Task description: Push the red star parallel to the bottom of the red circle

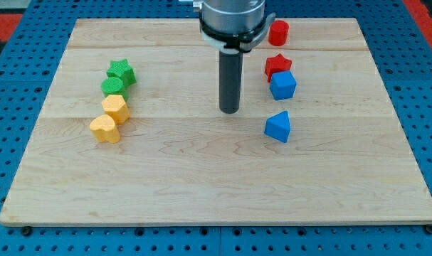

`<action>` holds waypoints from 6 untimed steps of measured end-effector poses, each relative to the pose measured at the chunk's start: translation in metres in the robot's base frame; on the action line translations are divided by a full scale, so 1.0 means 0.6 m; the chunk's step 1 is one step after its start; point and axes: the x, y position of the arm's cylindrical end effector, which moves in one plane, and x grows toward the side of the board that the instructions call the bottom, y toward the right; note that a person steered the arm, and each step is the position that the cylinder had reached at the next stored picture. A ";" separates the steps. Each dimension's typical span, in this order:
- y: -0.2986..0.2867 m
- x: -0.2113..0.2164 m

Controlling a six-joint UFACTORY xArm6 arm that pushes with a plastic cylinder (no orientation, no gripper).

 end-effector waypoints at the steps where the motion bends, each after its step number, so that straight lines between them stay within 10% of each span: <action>1: 0.039 -0.074; 6: 0.116 -0.130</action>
